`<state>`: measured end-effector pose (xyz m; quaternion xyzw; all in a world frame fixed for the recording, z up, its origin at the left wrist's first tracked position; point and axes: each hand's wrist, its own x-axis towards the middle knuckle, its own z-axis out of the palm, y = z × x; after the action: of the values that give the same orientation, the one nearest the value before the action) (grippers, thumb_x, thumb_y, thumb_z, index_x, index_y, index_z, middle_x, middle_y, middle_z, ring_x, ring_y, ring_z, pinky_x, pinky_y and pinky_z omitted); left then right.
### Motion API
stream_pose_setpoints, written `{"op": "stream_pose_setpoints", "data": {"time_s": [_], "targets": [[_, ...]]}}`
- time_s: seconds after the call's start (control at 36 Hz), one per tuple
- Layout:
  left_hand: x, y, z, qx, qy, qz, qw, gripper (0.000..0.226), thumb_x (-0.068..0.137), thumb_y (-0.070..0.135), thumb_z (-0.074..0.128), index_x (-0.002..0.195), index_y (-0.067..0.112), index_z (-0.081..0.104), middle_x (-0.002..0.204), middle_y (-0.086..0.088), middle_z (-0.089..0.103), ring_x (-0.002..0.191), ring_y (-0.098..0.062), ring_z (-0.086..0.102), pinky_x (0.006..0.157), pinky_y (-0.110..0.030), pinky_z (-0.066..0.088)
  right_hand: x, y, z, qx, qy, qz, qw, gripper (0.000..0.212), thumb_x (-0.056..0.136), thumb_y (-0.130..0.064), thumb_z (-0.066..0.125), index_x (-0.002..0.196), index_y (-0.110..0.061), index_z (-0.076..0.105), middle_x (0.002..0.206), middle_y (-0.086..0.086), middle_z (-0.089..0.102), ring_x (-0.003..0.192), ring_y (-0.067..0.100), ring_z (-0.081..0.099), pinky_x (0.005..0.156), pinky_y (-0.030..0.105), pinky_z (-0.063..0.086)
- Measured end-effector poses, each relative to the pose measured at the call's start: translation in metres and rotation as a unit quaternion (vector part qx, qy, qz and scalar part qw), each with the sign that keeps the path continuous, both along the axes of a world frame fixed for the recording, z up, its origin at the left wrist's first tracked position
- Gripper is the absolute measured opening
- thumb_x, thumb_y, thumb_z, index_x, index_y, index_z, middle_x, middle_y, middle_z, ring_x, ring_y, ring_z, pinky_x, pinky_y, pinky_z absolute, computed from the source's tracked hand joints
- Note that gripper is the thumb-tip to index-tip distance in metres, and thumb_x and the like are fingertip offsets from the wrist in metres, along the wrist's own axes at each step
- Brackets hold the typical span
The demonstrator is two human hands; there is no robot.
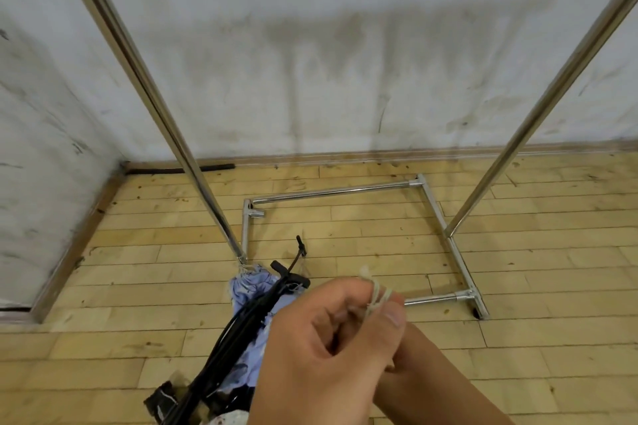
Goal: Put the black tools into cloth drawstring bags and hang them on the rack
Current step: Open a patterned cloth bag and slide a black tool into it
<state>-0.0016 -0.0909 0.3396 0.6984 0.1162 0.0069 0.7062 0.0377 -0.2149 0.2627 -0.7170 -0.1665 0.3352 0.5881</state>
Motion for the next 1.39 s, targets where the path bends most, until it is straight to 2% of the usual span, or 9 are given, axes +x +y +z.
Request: {"op": "stream_pose_setpoints", "data": {"time_s": [0.22,0.31,0.36,0.58,0.72,0.81,0.92,1.22,1.39], "targets": [[0.0,0.012,0.016,0.039,0.032,-0.017,0.999,0.02,0.073,0.04,0.078,0.071,0.021,0.079,0.051,-0.006,0.059,0.053,-0.016,0.059,0.054,-0.023,0.048,-0.004,0.009,0.024,-0.028,-0.074,0.011,0.997,0.046,0.071,-0.051,0.063,0.103,-0.081,0.049,0.11,-0.055,0.053,0.105,-0.024,0.056,0.092,0.007,0.045],[-0.004,0.024,0.036,0.032,0.067,-0.033,0.997,0.041,0.093,0.001,0.065,0.055,0.016,0.071,0.042,0.007,0.054,0.039,-0.002,0.051,0.046,-0.01,0.04,-0.01,0.006,0.039,-0.008,-0.111,-0.05,0.993,0.046,0.089,-0.023,0.074,0.125,-0.05,0.065,0.138,-0.031,0.056,0.132,-0.01,0.049,0.112,0.025,0.041],[-0.009,0.03,0.05,0.051,0.074,-0.039,0.995,0.048,0.093,0.0,0.063,0.05,0.02,0.064,0.039,0.01,0.048,0.036,-0.001,0.044,0.045,-0.009,0.036,-0.013,0.006,0.054,0.007,-0.084,-0.053,0.995,0.044,0.093,-0.02,0.072,0.129,-0.045,0.066,0.15,-0.027,0.047,0.144,-0.006,0.039,0.121,0.038,0.034],[-0.009,0.058,0.116,0.188,-0.004,-0.042,0.981,0.026,0.082,0.025,0.065,0.056,0.026,0.061,0.051,0.011,0.044,0.054,-0.008,0.04,0.055,-0.019,0.033,-0.009,0.03,0.125,0.035,-0.101,-0.107,0.988,0.008,0.09,-0.032,0.074,0.094,-0.026,0.077,0.128,-0.044,0.056,0.126,-0.022,0.048,0.095,0.005,0.04],[-0.008,0.092,0.166,0.248,-0.052,-0.023,0.967,0.024,0.088,0.032,0.066,0.069,0.018,0.06,0.056,0.009,0.035,0.054,-0.009,0.032,0.052,-0.02,0.026,0.003,0.047,0.194,0.046,-0.098,-0.119,0.987,0.013,0.091,-0.032,0.072,0.079,-0.028,0.075,0.122,-0.036,0.067,0.121,-0.013,0.058,0.109,0.035,0.044],[-0.007,0.113,0.198,0.276,-0.081,-0.031,0.957,0.029,0.096,0.035,0.062,0.074,0.017,0.056,0.059,0.009,0.035,0.056,-0.01,0.031,0.053,-0.019,0.027,0.007,0.057,0.239,0.079,-0.102,-0.137,0.982,0.024,0.077,-0.049,0.07,0.078,-0.027,0.079,0.114,-0.025,0.075,0.11,-0.006,0.067,0.099,0.026,0.046],[-0.006,0.134,0.234,0.286,-0.12,-0.028,0.95,0.028,0.098,0.038,0.062,0.073,0.026,0.061,0.059,0.012,0.041,0.056,-0.009,0.036,0.058,-0.02,0.035,0.006,0.074,0.284,0.099,-0.14,-0.158,0.973,0.023,0.096,-0.039,0.063,0.085,-0.025,0.077,0.081,-0.011,0.071,0.08,0.008,0.065,0.076,0.02,0.044],[0.041,0.184,0.3,0.334,-0.231,0.054,0.912,0.007,0.098,0.032,0.066,0.095,0.033,0.072,0.082,0.014,0.065,0.056,-0.004,0.049,0.051,-0.013,0.041,0.046,0.135,0.358,0.166,-0.211,-0.238,0.933,0.017,0.101,-0.03,0.062,0.093,-0.021,0.074,0.092,-0.002,0.08,0.09,0.025,0.076,0.076,0.034,0.058],[0.087,0.182,0.327,0.322,-0.271,0.112,0.9,0.007,0.098,0.034,0.067,0.098,0.032,0.073,0.092,0.014,0.072,0.076,-0.004,0.064,0.074,-0.026,0.054,0.083,0.153,0.377,0.218,-0.177,-0.288,0.915,0.015,0.098,-0.038,0.066,0.089,-0.034,0.077,0.095,-0.008,0.08,0.101,0.025,0.074,0.098,0.055,0.056]]}}
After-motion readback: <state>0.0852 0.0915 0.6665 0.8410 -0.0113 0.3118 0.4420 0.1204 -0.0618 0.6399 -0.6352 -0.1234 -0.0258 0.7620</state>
